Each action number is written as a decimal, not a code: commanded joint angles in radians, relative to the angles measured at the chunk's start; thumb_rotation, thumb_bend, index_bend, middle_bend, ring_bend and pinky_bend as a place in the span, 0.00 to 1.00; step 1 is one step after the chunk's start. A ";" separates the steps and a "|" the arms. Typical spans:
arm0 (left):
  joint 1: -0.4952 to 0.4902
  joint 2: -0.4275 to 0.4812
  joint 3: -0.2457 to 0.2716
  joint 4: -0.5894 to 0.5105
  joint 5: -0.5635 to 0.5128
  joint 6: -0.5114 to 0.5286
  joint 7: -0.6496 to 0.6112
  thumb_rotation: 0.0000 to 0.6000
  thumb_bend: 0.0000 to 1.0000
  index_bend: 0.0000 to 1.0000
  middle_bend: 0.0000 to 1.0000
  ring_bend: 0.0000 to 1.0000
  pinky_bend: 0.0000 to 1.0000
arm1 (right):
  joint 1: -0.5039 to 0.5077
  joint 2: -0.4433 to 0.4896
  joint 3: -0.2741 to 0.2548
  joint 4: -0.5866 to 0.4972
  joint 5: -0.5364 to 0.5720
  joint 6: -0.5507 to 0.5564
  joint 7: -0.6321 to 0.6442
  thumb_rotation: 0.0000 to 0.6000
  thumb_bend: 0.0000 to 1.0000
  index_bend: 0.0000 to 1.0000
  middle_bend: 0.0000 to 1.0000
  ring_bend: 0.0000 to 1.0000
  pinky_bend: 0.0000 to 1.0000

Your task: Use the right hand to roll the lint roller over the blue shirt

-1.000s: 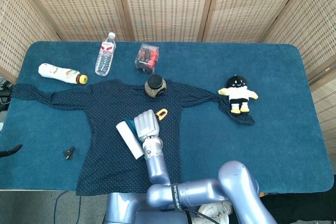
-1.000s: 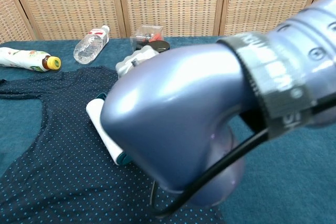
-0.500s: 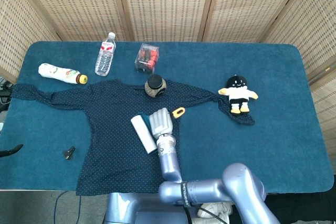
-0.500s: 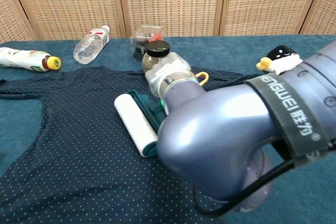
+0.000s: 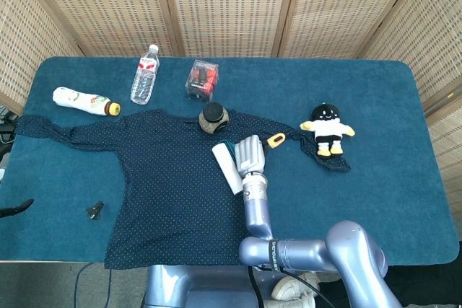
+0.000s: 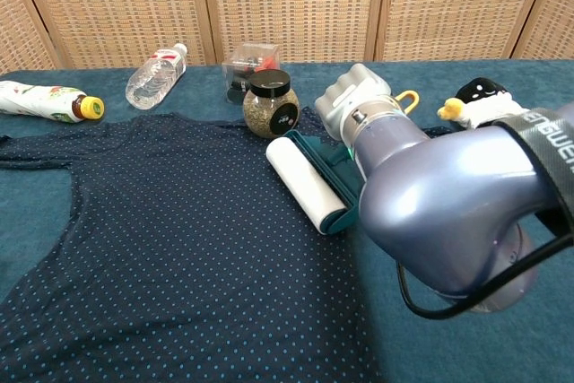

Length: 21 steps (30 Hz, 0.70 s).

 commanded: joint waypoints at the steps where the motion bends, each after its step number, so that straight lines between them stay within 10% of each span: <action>1: 0.000 0.000 0.000 0.000 0.000 0.000 -0.001 1.00 0.00 0.00 0.00 0.00 0.00 | 0.005 -0.014 0.007 -0.004 -0.002 -0.002 -0.018 1.00 0.94 0.80 1.00 1.00 1.00; 21: -0.009 -0.002 0.001 0.007 -0.011 -0.022 -0.002 1.00 0.00 0.00 0.00 0.00 0.00 | 0.086 -0.230 0.077 0.016 -0.072 0.001 -0.061 1.00 0.94 0.79 1.00 1.00 1.00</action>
